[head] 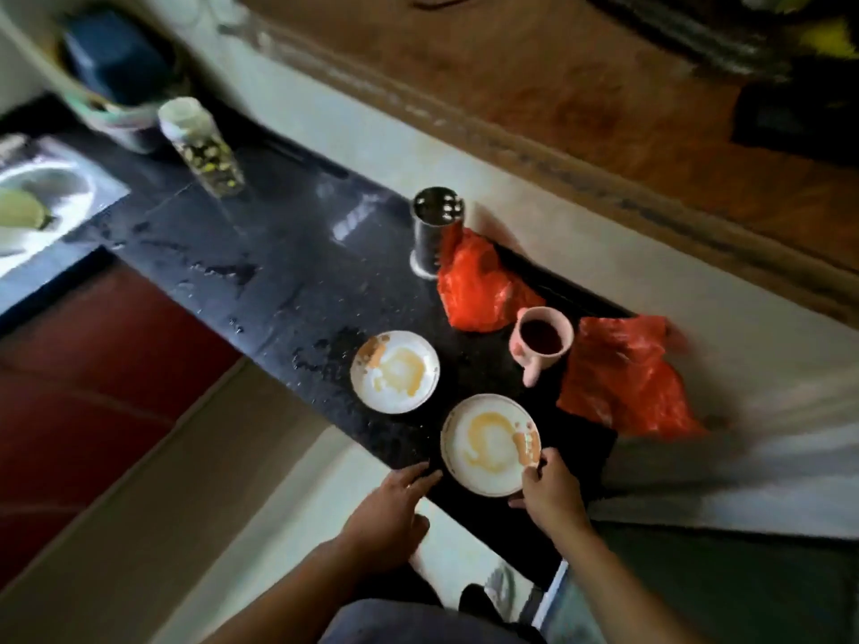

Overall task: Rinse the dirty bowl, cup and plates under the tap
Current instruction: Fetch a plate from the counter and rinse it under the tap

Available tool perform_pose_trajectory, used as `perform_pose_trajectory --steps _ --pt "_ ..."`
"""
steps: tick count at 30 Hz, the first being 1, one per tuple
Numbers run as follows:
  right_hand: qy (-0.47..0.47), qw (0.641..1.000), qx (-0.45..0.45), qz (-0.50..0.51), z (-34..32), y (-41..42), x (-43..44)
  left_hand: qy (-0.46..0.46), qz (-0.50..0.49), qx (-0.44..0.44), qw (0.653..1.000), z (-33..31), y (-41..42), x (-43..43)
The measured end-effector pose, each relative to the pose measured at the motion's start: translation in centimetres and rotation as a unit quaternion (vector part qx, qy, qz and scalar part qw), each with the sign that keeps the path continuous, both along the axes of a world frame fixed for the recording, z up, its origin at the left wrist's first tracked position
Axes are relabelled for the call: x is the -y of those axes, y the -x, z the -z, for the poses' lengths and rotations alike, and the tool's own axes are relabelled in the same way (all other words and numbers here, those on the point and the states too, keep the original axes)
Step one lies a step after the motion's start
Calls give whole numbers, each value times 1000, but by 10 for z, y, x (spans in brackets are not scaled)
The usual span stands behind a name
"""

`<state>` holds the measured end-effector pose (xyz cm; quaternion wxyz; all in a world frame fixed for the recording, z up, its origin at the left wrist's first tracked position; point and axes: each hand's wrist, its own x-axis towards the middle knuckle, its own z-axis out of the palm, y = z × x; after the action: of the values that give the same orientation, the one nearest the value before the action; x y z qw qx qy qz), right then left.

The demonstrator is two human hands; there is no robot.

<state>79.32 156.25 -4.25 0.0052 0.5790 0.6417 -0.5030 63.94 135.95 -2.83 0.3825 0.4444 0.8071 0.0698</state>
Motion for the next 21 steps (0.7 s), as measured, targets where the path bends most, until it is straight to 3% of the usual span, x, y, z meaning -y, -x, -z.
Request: perform_pose_trajectory --steps 5,11,18,21 --pt "-30 995 -36 -92 -30 25 19 -24 -280 60 958 1 -7 76" --pt "-53 976 -30 -211 -54 97 85 35 -575 72 814 45 0 234" --pt "-68 932 -35 -354 -56 242 213 88 -739 175 644 87 1 398" --pt "-70 916 -34 -394 -54 305 275 92 -766 201 603 85 26 447"
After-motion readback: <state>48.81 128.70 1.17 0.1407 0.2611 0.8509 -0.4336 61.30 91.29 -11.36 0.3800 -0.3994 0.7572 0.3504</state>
